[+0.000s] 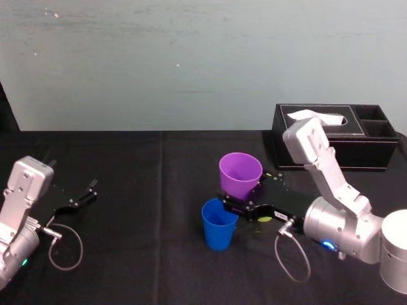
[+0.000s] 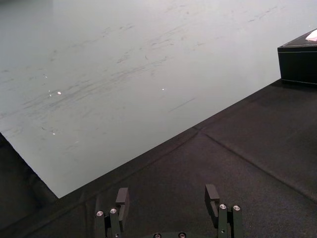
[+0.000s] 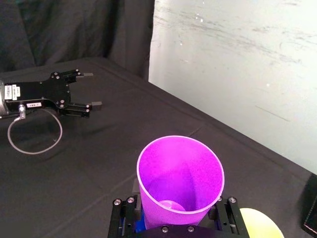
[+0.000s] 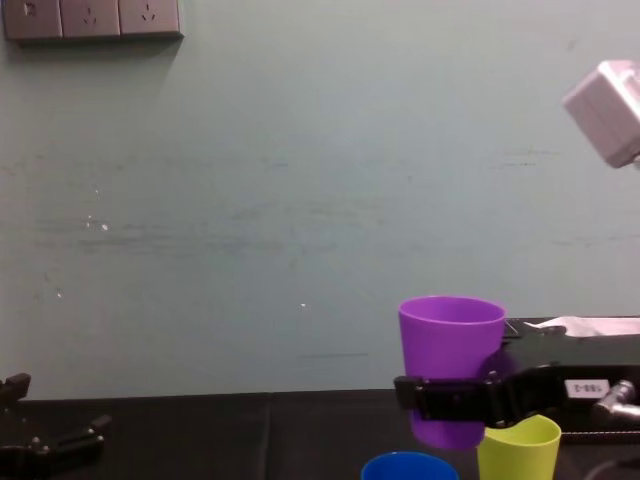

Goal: Stack the three plastic cups sequentially using one hand.

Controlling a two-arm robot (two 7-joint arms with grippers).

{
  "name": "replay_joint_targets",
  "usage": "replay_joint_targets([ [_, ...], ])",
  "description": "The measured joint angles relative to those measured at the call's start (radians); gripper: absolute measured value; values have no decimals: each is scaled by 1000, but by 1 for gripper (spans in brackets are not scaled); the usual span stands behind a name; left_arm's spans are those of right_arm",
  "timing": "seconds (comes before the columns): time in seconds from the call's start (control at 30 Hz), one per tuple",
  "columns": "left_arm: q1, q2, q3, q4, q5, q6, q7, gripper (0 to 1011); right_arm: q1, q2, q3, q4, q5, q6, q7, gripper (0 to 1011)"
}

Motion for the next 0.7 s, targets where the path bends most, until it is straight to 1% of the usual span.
replay_joint_targets([
  [0.37, 0, 0, 0, 0, 0, 0, 0, 1000, 37, -38, -31, 71, 0, -5, -2, 718],
  [0.7, 0, 0, 0, 0, 0, 0, 0, 1000, 58, -57, -52, 112, -5, -17, -2, 718],
])
